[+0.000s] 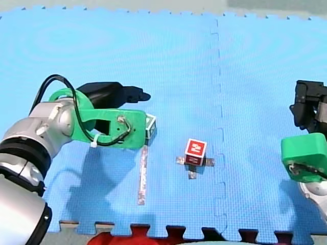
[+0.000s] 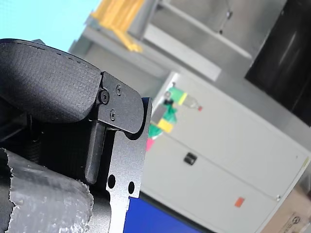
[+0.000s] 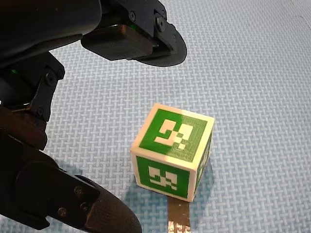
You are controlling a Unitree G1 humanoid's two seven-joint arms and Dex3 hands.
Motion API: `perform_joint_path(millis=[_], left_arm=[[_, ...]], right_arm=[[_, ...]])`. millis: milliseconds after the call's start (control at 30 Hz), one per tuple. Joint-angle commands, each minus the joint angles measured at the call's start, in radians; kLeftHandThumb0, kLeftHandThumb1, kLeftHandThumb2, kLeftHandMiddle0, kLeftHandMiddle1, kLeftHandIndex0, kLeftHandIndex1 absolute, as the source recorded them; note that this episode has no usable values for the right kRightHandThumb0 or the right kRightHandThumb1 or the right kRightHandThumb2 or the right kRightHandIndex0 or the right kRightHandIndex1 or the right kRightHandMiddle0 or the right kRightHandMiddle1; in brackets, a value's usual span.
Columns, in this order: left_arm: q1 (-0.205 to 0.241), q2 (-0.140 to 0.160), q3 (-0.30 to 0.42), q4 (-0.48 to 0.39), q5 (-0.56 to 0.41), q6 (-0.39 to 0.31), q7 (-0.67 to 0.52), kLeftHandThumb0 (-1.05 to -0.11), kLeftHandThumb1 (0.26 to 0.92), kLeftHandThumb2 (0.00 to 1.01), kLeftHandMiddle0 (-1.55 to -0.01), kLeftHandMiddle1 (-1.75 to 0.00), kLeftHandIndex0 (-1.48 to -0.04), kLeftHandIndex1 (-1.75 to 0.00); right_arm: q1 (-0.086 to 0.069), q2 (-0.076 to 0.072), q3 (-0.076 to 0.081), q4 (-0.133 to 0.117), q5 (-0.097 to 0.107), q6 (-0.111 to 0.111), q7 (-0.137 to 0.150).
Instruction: Stack cube left
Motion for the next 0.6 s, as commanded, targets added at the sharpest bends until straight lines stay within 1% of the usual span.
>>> perform_joint_path(millis=[0,200,233,300,367,400,567], left_arm=[[0.000,0.001,-0.002,0.003,0.001,-0.001,-0.002,-0.566,0.664,0.00,-0.80,-1.39,-0.41,-0.01],[0.004,-0.007,0.003,0.006,-0.005,0.006,-0.005,-0.563,0.664,0.00,-0.82,-1.34,-0.46,-0.02],[0.005,-0.009,0.003,0.005,-0.004,0.008,-0.006,-0.565,0.664,0.00,-0.82,-1.36,-0.46,-0.02],[0.005,-0.014,0.000,0.004,-0.001,0.015,-0.006,-0.570,0.666,0.00,-0.81,-1.46,-0.47,-0.01],[0.007,-0.019,-0.002,0.004,0.001,0.020,-0.005,-0.538,0.671,0.00,-0.76,-1.66,-0.49,-0.01],[0.008,-0.021,-0.002,0.004,0.001,0.021,-0.004,-0.530,0.673,0.00,-0.75,-1.71,-0.51,-0.01],[0.017,-0.022,0.007,0.006,-0.010,0.013,-0.010,-0.519,0.675,0.00,-0.74,-1.75,-0.57,-0.03]], right_arm=[[0.000,-0.005,-0.001,0.000,0.002,0.000,-0.002],[0.004,-0.005,-0.001,-0.008,0.003,-0.002,-0.001],[0.005,-0.005,-0.001,-0.010,0.003,-0.001,-0.001],[0.007,-0.005,-0.001,-0.015,0.002,0.000,-0.001],[0.010,-0.006,-0.002,-0.020,0.002,0.001,-0.001],[0.012,-0.006,-0.002,-0.022,0.002,0.002,-0.001],[0.016,-0.004,-0.003,-0.030,0.004,0.005,0.001]])
